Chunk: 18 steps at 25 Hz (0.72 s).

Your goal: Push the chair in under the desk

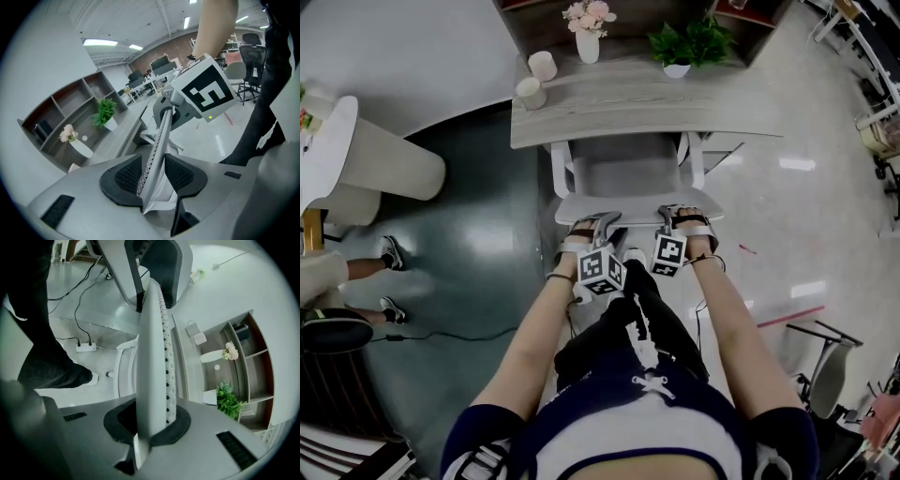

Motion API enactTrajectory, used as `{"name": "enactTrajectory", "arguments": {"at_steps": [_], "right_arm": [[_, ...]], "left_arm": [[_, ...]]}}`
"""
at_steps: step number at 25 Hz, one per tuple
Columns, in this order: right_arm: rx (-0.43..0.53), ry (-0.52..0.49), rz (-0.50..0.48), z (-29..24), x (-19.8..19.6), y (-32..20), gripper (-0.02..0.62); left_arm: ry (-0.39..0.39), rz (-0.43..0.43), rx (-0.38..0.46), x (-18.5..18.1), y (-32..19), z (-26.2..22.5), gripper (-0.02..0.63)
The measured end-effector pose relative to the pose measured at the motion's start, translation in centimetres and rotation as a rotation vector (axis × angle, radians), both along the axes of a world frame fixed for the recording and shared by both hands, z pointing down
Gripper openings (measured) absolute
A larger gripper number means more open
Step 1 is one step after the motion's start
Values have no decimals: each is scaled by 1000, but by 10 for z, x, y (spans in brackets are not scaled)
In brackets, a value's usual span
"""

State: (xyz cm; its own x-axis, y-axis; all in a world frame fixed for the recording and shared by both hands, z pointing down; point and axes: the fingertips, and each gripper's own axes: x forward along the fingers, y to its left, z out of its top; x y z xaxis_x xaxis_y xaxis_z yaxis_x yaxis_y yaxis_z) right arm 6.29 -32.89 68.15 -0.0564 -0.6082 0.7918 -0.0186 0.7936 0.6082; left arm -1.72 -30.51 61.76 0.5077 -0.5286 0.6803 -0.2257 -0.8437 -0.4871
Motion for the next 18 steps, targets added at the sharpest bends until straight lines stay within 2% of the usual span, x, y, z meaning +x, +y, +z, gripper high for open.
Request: {"name": "enactTrajectory", "arguments": {"at_steps": [18], "right_arm": [[-7,1,4,1,2,-28,12]], "left_arm": [[7,0,2,3,-28,0,160]]}}
